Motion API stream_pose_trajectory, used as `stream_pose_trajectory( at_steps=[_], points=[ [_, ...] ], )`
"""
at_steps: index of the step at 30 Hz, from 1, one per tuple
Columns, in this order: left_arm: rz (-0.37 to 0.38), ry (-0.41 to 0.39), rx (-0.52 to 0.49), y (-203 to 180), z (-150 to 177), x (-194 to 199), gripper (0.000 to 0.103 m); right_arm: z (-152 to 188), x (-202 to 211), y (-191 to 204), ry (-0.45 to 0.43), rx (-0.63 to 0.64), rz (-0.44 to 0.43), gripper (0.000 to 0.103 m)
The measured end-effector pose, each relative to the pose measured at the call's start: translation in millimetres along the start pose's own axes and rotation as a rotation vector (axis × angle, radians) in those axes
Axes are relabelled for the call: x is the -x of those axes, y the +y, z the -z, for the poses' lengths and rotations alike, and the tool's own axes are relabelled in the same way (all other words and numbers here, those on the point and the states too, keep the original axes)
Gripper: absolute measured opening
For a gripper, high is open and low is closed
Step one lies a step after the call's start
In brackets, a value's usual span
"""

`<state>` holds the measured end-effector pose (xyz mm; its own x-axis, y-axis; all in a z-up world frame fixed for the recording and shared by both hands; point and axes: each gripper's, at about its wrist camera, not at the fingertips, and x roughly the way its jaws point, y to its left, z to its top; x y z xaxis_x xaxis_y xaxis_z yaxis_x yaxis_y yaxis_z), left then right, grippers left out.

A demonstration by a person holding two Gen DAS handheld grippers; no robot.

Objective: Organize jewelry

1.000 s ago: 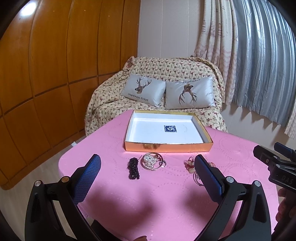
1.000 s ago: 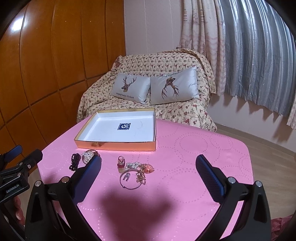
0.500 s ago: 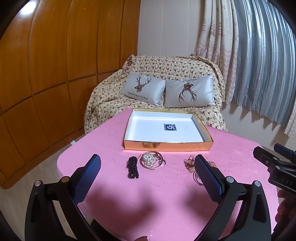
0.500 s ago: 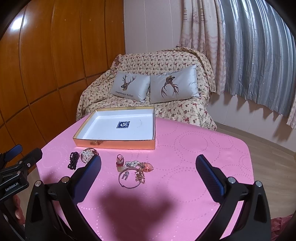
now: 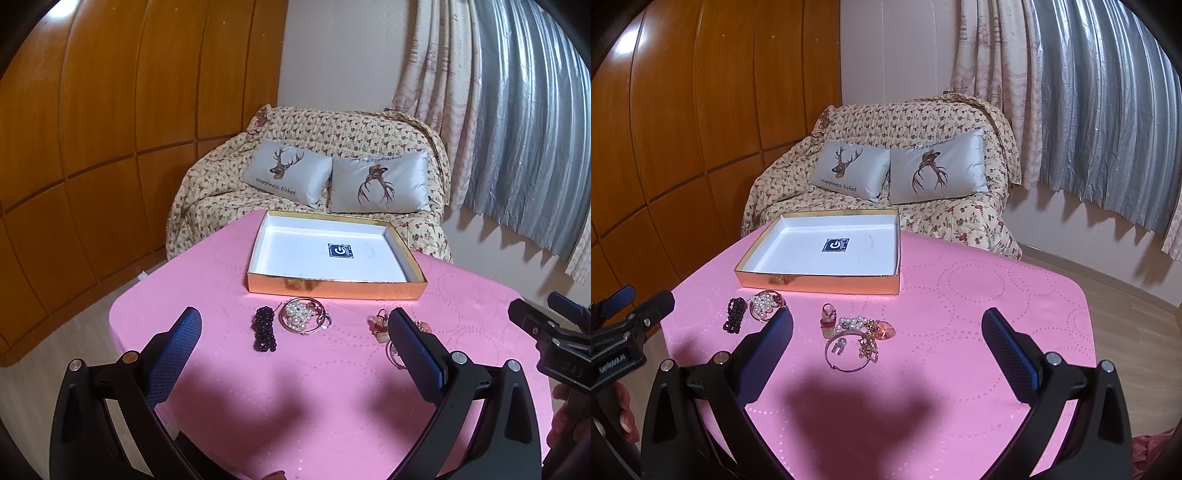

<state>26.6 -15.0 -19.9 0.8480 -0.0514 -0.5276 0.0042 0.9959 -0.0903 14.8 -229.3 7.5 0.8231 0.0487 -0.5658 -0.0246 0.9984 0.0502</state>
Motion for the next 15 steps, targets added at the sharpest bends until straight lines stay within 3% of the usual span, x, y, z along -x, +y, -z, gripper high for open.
stream_pose_trajectory(
  at_steps=[5,6,8,10,11,13,15],
  points=[
    [-0.045,0.043,0.029,12,11,-22,0.097,4,-13,-5,0.022,-0.015,0.014,0.000],
    [-0.044,0.060,0.037,17,14,-27,0.094,7,-18,-5,0.033,-0.017,0.020,0.000],
    [-0.071,0.108,0.050,28,24,-45,0.075,12,-26,-6,0.051,-0.020,0.019,0.000],
    [-0.080,0.153,0.064,36,31,-59,0.074,15,-36,-7,0.066,-0.020,0.029,0.000],
    [-0.081,0.165,0.075,40,34,-66,0.065,17,-41,-7,0.075,-0.019,0.030,0.000],
    [-0.086,0.186,0.074,46,40,-76,0.059,21,-51,-10,0.086,-0.026,0.035,0.000],
    [-0.080,0.206,0.081,49,42,-88,0.059,24,-61,-12,0.102,-0.034,0.032,0.000]
  ],
)
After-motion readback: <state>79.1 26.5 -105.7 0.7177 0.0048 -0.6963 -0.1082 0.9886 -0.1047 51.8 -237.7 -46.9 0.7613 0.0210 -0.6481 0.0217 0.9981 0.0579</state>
